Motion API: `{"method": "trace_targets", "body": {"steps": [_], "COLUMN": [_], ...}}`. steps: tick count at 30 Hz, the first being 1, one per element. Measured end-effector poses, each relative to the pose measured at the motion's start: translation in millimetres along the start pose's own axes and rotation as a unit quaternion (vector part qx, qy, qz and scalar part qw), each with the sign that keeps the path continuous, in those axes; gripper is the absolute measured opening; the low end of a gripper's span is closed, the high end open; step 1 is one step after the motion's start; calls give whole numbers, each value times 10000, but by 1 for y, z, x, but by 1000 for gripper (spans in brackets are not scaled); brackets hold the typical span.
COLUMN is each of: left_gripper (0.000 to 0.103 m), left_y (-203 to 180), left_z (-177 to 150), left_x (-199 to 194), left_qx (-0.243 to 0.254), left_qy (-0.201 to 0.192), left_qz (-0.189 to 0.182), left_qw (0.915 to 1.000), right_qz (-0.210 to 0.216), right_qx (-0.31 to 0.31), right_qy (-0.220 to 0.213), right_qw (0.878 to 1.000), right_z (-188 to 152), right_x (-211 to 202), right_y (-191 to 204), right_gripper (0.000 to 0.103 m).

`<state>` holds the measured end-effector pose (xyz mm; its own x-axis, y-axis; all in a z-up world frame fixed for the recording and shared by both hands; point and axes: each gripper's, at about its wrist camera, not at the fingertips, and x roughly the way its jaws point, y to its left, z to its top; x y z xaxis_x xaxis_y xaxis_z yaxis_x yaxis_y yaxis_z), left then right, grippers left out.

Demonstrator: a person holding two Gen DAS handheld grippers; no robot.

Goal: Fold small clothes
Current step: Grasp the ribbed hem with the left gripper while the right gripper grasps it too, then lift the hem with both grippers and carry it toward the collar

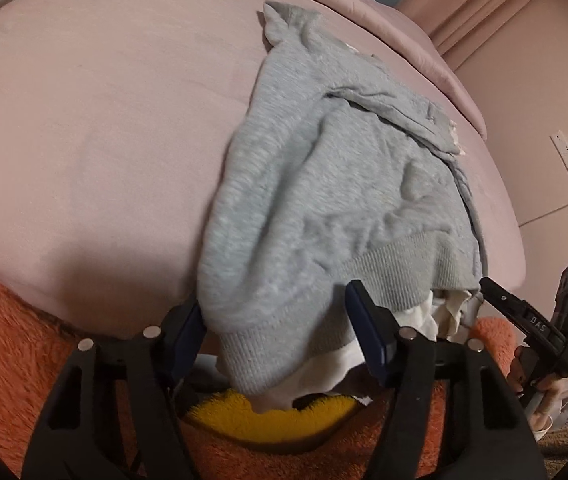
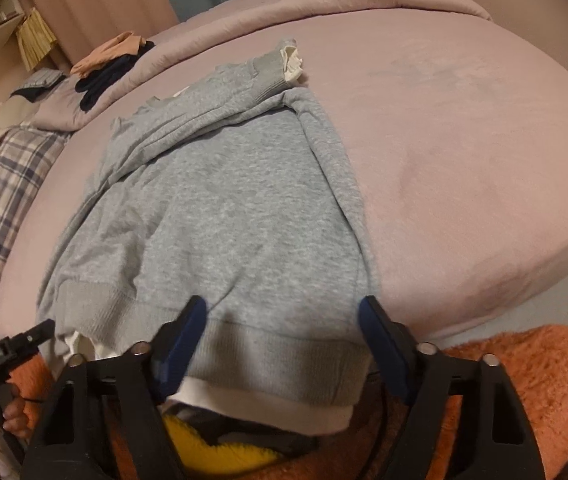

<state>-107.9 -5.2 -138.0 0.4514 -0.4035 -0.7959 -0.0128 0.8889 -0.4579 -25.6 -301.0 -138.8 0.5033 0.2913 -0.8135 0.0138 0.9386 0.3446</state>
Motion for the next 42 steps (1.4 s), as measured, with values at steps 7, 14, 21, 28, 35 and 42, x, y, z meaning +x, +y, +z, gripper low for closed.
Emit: {"method": "trace_targets", "body": {"steps": [7,14,21,28,35,42], "left_gripper": [66,66,41,24,23,22], "left_y": [-1,-9,-10,-22,-25,-42], "left_z": [-4,-8,-7,-11,-6,-6], "left_x": [3,7,9,3,-26,-55], "left_qx": [-70,212,330,437,399,710], "left_qy": [164,127,22,-181,-579,-1023], "left_qz": [71,325,306,3,-293,-512], "left_qw": [9998,9992,9990,9989,9971,9909], "right_qz": [-79,23,191,518,879,1277], "right_qx": [-4,314,260,386,271,166], "right_qy": [213,426,326,119,-232,-658], "right_qw": [9997,9986,9989,9978,9955,9895], "right_z": [-9,-19,-18,-18,-8,5], "right_x": [-1,14,6,0,-14,-34], "right_y": [-1,-14,-16,-16,-7,1], "right_gripper": [70,64,36,23,22,20]}}
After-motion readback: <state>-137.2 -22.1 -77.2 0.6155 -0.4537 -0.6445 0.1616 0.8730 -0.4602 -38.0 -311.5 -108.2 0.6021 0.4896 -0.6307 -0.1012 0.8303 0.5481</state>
